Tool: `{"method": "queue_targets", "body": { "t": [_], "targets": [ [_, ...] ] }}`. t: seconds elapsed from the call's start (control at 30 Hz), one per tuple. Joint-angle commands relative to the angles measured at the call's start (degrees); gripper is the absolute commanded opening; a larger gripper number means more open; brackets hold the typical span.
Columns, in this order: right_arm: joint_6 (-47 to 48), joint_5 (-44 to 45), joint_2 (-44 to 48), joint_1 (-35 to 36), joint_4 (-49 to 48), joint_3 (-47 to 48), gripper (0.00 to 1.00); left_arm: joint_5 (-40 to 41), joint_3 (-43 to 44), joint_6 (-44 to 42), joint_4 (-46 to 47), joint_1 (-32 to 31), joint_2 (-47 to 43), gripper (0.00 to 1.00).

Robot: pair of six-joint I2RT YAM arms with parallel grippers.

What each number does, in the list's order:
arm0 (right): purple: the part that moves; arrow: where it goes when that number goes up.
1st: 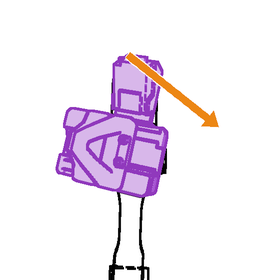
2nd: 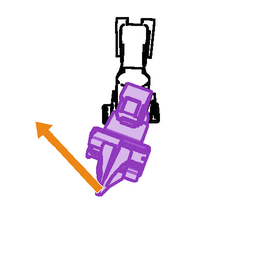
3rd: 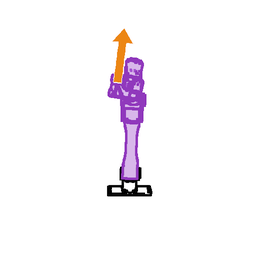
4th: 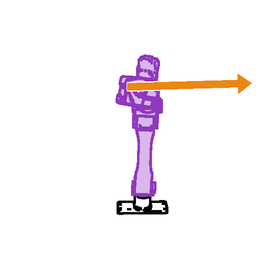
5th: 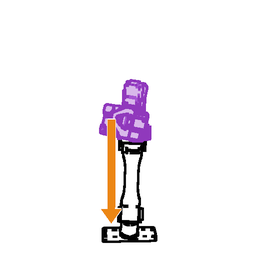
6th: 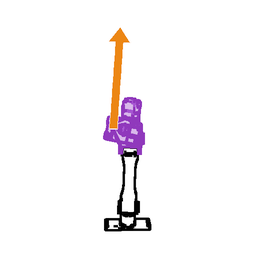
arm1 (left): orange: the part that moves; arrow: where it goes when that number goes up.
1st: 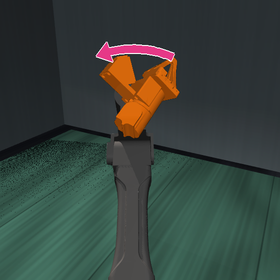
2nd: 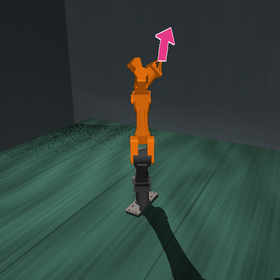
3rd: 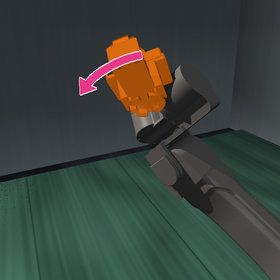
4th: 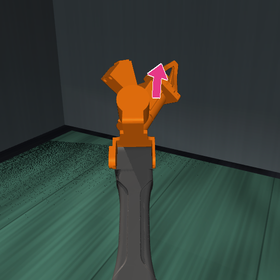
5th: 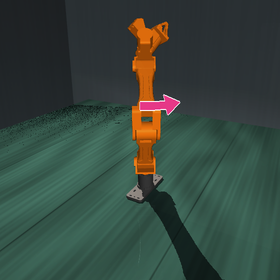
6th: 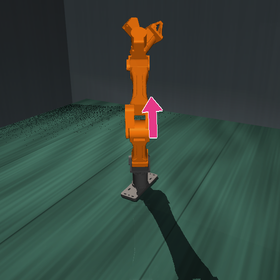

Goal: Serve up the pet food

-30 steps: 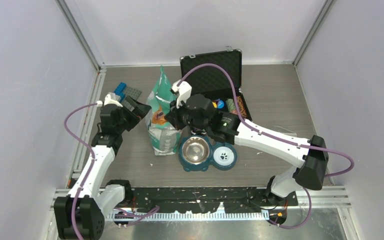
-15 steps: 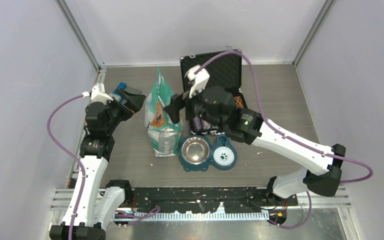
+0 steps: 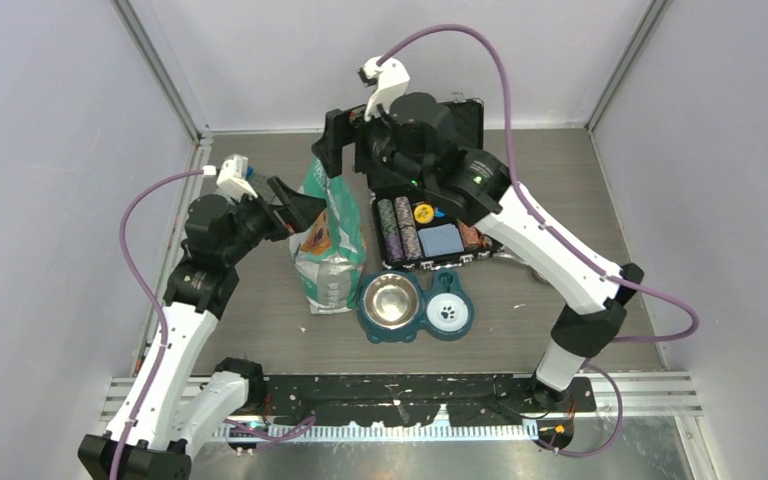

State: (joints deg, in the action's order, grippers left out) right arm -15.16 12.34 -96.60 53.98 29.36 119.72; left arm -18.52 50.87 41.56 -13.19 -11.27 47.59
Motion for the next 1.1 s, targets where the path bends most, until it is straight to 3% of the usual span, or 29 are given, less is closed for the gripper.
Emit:
{"method": "queue_targets", "body": {
  "t": [0.0,0.27,0.57,1.07],
  "targets": [
    [-0.05,-3.62,-2.42,-0.62,5.24,3.75,0.97,-2.02,2.02,-4.11,-0.8,-3.06,-0.03,0.99],
    [-0.24,-3.21,-2.28,-0.96,7.1,1.07,1.0,1.55,1.37,-7.48,-2.1,-7.4,-2.28,0.99],
    [0.02,-0.04,-0.9,-1.71,7.67,-0.98,0.86,2.5,1.95,-8.35,-3.42,-7.8,-1.59,0.99],
    [1.97,1.31,-0.41,-1.94,12.24,-1.41,0.78,2.18,2.15,-8.92,-2.98,-8.24,-0.7,0.99]
  ]
}}
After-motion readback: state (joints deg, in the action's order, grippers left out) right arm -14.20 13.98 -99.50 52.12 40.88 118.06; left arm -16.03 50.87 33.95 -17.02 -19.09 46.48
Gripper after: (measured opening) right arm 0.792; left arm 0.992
